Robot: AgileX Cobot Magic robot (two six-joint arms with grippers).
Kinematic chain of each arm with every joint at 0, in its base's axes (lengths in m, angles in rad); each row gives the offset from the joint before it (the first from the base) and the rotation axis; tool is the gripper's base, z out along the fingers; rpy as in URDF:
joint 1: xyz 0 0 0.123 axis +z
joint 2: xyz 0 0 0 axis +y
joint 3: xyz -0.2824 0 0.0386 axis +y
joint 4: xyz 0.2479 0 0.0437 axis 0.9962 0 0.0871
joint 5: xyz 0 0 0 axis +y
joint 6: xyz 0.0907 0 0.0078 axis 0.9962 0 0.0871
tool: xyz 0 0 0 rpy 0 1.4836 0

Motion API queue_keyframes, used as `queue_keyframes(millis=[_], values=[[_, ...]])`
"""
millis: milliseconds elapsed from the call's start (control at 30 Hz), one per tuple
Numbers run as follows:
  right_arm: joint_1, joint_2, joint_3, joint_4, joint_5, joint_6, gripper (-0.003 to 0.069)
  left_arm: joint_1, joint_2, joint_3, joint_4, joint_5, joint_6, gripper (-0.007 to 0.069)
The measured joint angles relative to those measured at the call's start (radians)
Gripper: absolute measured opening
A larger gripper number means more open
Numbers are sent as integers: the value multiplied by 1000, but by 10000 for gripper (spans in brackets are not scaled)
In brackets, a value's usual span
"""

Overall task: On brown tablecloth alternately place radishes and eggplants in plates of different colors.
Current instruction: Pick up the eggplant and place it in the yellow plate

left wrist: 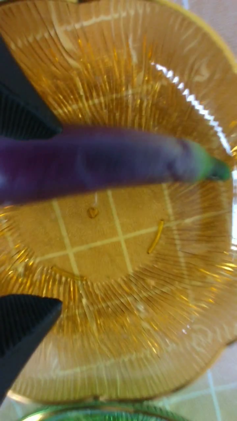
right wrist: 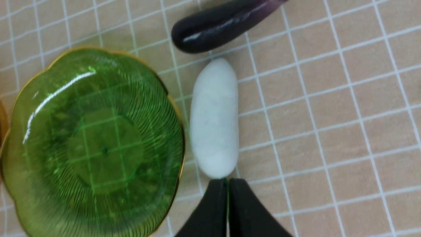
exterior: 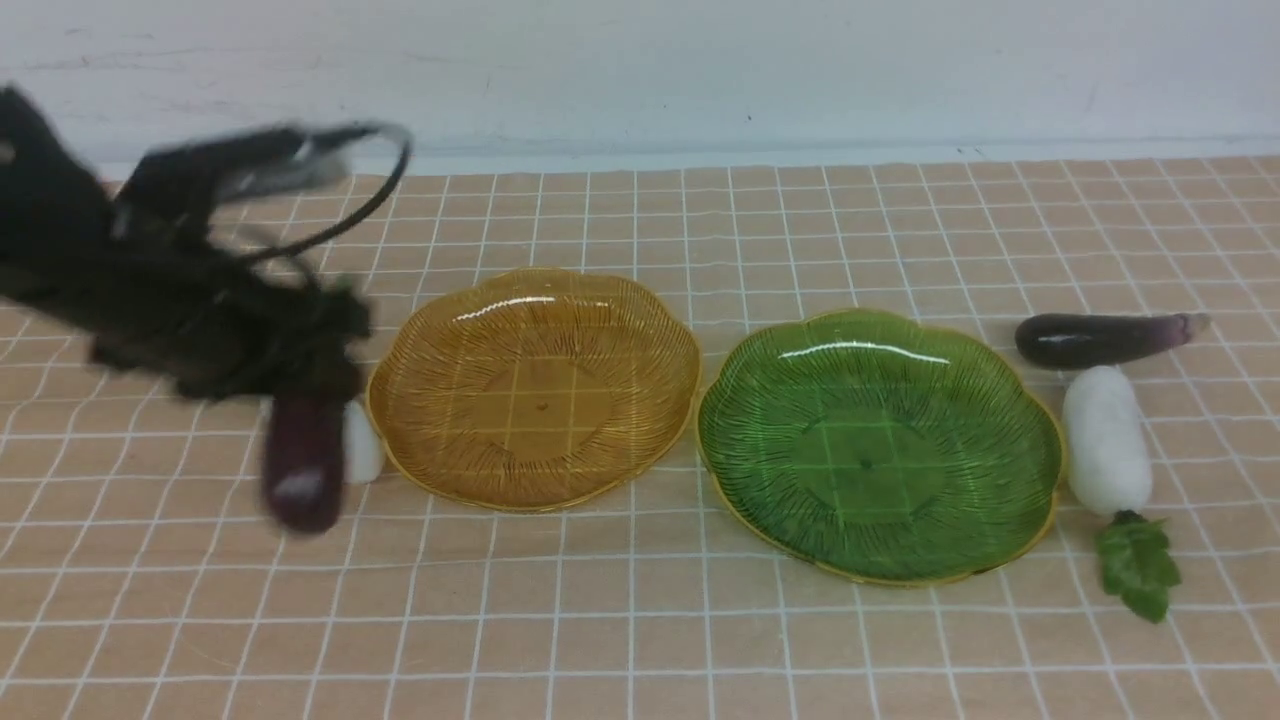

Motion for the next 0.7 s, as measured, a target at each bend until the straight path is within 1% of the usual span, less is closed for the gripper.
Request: queue_keyframes(millis=[33, 100, 133, 167, 200, 233, 267, 300, 367, 433, 500, 567, 633, 700], values=[[-3, 24, -17, 1, 0, 0, 0, 0, 0, -23, 0, 37, 0, 568], [-5, 96, -65, 8, -20, 0, 38, 0, 0, -54, 0, 110, 0, 503], [-5, 131, -81, 13, -33, 0, 64, 0, -2, -65, 0, 143, 1, 442], [-5, 178, -105, 21, -58, 2, 104, 0, -6, -77, 0, 183, 8, 364], [-6, 219, -126, 24, -76, 12, 144, 0, -15, -85, 4, 226, 19, 272], [-6, 253, -147, 26, -92, 29, 179, 0, -29, -88, 7, 261, 35, 143], [-6, 297, -164, 27, -109, 46, 227, 0, -41, -88, 6, 279, 45, 92], [-6, 333, -182, 28, -126, 67, 257, -1, -57, -88, 6, 300, 52, 59], [-6, 414, -227, 28, -167, 120, 359, -5, -91, -88, 7, 333, 62, 16], [-6, 528, -304, 28, -206, 199, 483, -11, -126, -88, 9, 359, 69, 1], [-6, 611, -380, 28, -209, 258, 559, -21, -160, -88, 17, 380, 70, -3], [-6, 667, -438, 30, -204, 292, 597, -36, -183, -88, 34, 395, 71, -3], [-6, 763, -551, 39, -165, 335, 634, -53, -205, -88, 55, 410, 70, -3], [-4, 830, -614, 42, -119, 359, 642, -77, -221, -88, 85, 413, 67, -3]])
